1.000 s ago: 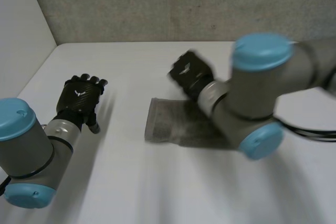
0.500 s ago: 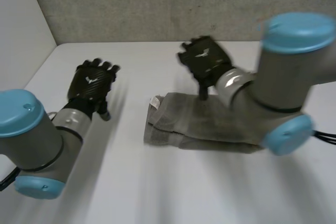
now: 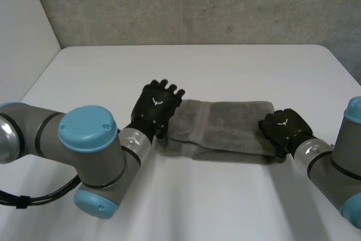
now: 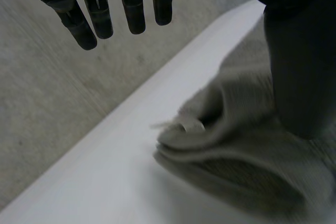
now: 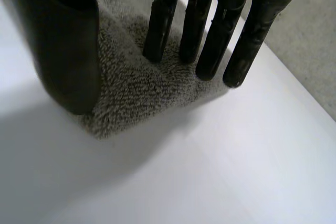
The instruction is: Fold the towel.
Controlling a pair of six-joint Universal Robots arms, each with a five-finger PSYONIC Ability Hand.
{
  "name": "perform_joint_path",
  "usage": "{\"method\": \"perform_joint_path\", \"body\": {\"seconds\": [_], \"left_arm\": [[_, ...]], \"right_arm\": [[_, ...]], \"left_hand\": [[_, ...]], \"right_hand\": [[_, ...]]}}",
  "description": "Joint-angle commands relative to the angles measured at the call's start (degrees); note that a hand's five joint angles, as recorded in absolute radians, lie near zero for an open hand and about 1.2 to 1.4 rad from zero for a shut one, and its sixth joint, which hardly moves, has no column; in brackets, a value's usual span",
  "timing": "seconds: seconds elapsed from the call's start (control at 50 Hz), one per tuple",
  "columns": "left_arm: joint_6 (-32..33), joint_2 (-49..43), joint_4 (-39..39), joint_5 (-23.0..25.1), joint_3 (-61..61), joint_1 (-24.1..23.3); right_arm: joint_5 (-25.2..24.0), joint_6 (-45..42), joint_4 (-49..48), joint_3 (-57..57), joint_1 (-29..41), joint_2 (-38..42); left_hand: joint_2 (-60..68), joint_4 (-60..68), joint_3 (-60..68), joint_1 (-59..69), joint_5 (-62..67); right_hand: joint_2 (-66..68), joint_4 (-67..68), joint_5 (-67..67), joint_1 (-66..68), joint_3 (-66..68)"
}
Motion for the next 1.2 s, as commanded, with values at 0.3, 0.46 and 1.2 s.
{"method": "perform_joint_path", "body": {"seconds": [0.3, 0.46, 1.2], "left_arm": [[-0.68, 10.63, -1.4, -0.75, -7.35, 2.25], [-0.77, 13.88, -1.31, -1.1, -7.26, 4.62], [-5.78, 0.98, -1.31, -4.97, 0.21, -4.07]], "right_arm": [[2.43, -9.39, 3.99, -12.25, 1.41, -1.12], [-3.71, -13.53, 7.69, -22.89, 19.41, 4.21], [-5.13, 10.2, 10.07, -17.89, 13.21, -0.18]], "left_hand": [[-3.14, -3.32, -2.68, -3.48, -13.27], [-4.65, -4.84, -4.2, -4.99, -14.79], [-4.15, -4.33, -3.69, -4.49, -14.28]], "right_hand": [[40.5, 40.7, 40.36, 40.36, 40.59], [40.5, 40.7, 40.36, 40.36, 40.59], [-29.5, -29.3, -29.64, -29.64, -29.41]]}}
